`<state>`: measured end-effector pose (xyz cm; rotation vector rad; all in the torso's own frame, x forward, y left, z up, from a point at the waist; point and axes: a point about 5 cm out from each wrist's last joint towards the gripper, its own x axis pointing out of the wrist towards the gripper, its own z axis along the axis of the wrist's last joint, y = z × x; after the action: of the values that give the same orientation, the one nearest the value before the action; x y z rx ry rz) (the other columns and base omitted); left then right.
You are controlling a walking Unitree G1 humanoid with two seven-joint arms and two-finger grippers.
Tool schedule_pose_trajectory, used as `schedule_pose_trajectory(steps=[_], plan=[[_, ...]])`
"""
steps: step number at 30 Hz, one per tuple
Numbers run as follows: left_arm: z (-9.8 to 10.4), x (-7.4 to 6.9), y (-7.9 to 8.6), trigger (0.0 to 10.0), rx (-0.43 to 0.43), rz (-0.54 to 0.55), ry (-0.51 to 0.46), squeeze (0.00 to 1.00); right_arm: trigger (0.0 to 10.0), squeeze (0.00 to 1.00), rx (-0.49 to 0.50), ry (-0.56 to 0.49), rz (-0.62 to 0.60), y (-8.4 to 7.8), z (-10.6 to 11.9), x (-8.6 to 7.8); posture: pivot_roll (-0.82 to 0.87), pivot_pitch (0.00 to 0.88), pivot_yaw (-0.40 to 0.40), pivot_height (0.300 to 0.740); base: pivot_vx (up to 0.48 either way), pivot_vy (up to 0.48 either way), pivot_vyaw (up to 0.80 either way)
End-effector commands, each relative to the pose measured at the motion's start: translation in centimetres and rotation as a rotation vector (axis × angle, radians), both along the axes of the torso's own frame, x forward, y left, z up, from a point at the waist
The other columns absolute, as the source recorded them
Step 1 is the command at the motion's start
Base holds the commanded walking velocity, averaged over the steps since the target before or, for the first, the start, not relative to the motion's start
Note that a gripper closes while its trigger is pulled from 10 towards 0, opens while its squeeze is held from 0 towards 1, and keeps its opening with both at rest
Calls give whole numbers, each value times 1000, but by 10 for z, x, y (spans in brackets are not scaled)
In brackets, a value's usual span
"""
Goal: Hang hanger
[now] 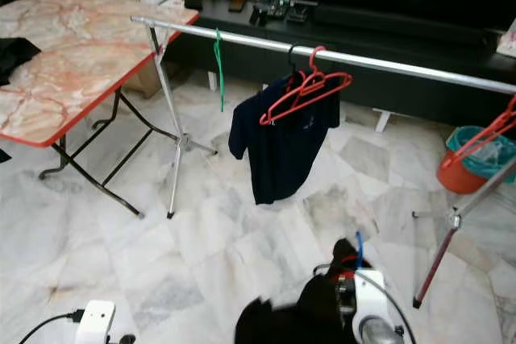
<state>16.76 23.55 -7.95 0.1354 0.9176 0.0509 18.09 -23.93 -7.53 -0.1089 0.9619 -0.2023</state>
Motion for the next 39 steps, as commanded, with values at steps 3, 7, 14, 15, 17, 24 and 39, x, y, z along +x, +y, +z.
schedule_pose_trajectory(steps=[3, 7, 14, 15, 17, 24, 39], plan=[[-5, -13, 4, 10000, 3, 14, 52, 0, 10000, 0, 21, 23, -79, -6, -7, -18, -7, 43, -25, 740, 0, 0, 0], [-4, -10, 4, 10000, 3, 10, 46, 0, 10000, 0, 23, 36, -78, -8, -9, -25, -2, 39, -21, 740, 0, 0, 0], [-3, -8, 3, 10000, -8, 20, 48, 0, 10000, 0, 44, 47, -82, -9, -10, -29, -18, 12, -3, 740, 0, 0, 0], [-3, -7, 3, 10000, -7, 18, 49, 0, 10000, 0, 44, 46, -81, -9, -10, -29, -18, 12, -3, 740, 0, 0, 0], [-3, -6, 3, 10000, -6, 10, 47, 0, 10000, 0, 46, 48, -76, -9, -10, -30, -17, 4, -7, 740, 0, 0, 0], [-3, -5, 0, 10000, -9, 12, 48, 0, 10000, 0, 66, 57, -70, -5, -13, -33, -9, 0, -21, 740, 0, 0, 0], [-3, -4, -1, 10000, -10, 4, 45, 0, 10000, 0, 64, 78, -56, -1, -15, -35, -4, 0, -27, 740, 0, 0, 0]])
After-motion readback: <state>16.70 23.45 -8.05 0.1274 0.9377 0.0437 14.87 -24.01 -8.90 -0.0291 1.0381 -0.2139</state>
